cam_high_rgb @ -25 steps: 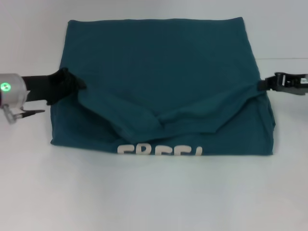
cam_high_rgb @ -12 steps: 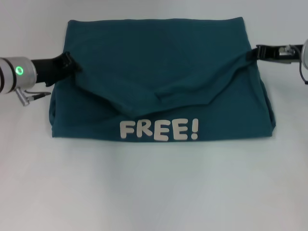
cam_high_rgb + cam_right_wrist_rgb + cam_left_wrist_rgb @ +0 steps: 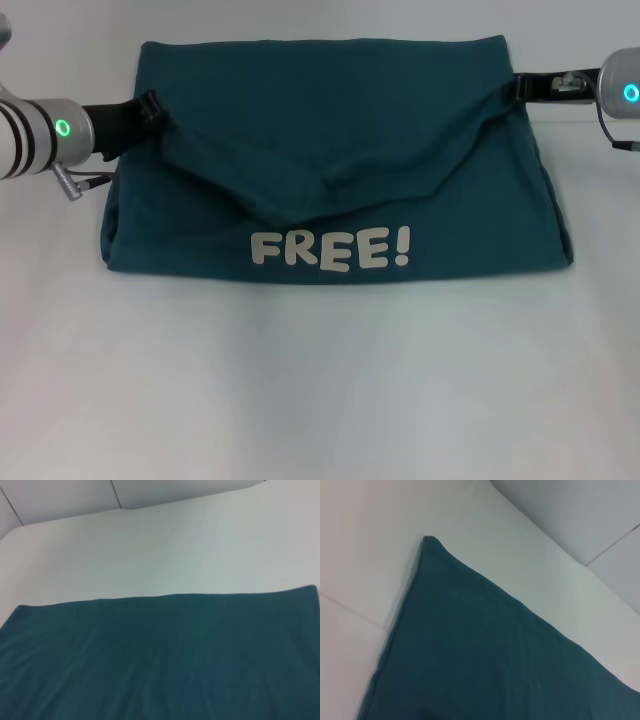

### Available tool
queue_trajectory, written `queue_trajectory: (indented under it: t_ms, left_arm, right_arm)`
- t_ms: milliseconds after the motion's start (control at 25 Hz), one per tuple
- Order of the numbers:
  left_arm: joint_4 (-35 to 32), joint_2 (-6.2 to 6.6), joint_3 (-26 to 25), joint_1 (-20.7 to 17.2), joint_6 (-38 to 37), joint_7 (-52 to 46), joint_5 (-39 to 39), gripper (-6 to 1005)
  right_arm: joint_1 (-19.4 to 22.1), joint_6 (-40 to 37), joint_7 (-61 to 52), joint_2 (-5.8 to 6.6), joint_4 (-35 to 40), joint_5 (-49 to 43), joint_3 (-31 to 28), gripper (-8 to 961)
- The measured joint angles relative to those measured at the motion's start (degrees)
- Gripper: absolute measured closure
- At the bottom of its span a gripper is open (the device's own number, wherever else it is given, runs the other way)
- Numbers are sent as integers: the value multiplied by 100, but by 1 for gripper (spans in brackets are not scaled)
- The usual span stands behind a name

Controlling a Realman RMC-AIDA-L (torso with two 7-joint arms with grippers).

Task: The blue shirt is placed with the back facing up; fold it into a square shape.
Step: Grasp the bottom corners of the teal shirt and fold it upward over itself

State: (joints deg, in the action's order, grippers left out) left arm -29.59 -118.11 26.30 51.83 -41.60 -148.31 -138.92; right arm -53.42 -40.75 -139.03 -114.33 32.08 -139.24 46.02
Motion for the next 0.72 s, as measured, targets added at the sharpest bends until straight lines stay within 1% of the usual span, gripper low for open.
queue_trajectory:
  t_ms: [160, 440, 520, 720]
  left_arm:
    - [11, -4, 4, 49, 61, -2, 4, 928]
    - [14, 4, 8, 115, 147, -5, 6, 915]
    - [14, -12, 12, 121, 182, -5, 5, 911]
    - [6, -119, 136, 130, 367, 163, 10, 902]
  right_arm:
    - [-92, 110, -78, -8, -22, -133, 4, 887]
    - [-219, 108, -151, 71, -118, -178, 37, 887]
    - [-262, 101, -194, 94, -216, -254, 60, 877]
    - [-283, 75, -224, 109, -266, -355, 106, 830]
